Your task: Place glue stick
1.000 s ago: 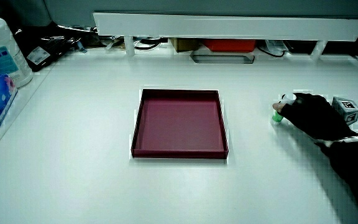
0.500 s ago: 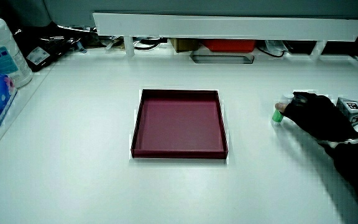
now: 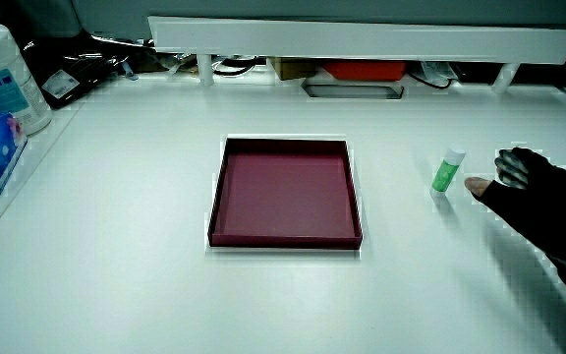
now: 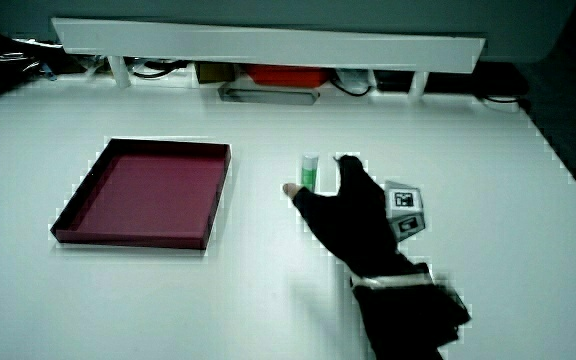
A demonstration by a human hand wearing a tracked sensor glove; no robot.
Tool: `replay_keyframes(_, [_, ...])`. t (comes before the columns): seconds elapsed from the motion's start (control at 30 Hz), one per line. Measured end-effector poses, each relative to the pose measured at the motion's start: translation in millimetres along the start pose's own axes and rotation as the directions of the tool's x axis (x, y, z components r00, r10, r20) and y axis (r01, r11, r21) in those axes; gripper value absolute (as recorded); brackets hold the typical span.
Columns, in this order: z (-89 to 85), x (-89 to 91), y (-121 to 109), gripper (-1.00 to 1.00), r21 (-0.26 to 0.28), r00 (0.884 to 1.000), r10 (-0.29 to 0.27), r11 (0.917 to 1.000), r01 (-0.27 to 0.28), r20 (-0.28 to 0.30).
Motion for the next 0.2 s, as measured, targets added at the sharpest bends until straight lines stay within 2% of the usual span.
replay_keyframes(0.07, [-1.3, -2.7, -14.9, -1.00, -0.016, 0.997, 0.032, 0.9994, -0.031, 0.065])
replay_keyframes(0.13, [-5.7, -15.9, -31.4, -1.00, -0.033, 0.998, 0.047, 0.9984, -0.045, 0.047])
replay_keyframes(0.2, [-6.8, -16.5, -43.0, -1.00, -0.060, 0.989, 0.090, 0.9947, -0.084, 0.114])
